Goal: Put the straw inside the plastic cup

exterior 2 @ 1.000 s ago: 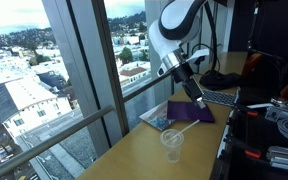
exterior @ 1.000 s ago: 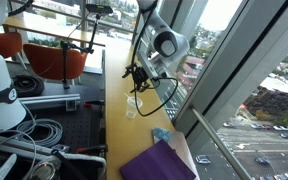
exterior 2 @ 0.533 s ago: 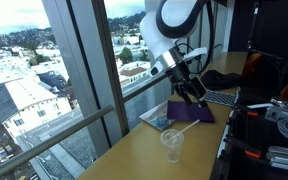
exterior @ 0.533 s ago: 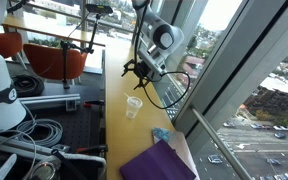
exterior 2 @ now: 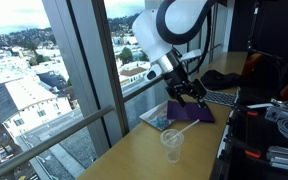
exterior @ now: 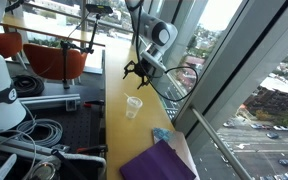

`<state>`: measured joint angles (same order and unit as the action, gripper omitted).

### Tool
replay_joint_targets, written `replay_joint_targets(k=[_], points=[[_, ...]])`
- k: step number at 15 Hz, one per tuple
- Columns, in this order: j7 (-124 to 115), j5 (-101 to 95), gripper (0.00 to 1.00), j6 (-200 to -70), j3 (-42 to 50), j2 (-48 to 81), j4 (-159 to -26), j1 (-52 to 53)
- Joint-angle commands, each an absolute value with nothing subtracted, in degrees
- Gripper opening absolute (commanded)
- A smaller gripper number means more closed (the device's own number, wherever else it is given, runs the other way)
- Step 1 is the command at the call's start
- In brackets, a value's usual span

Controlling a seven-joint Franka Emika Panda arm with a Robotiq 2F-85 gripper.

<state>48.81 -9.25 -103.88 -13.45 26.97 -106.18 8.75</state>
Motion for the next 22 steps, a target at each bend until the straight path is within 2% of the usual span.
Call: replay_joint_targets(k=[1, 3, 10, 17, 22], points=[[49.06, -9.34, 1.0, -103.78, -13.38, 27.02, -106.04, 8.85], [50.55, -10.02, 1.0, -104.46, -13.5, 26.87, -106.23, 8.77], [56.07, -18.45, 1.0, -120.12, -13.66, 23.27, -112.88, 10.03], [60.03, -18.46, 1.0, -119.7, -15.25, 17.33, -122.66, 10.92], [64.89, -20.53, 1.0, -120.67, -14.58, 17.0, -122.86, 10.58]])
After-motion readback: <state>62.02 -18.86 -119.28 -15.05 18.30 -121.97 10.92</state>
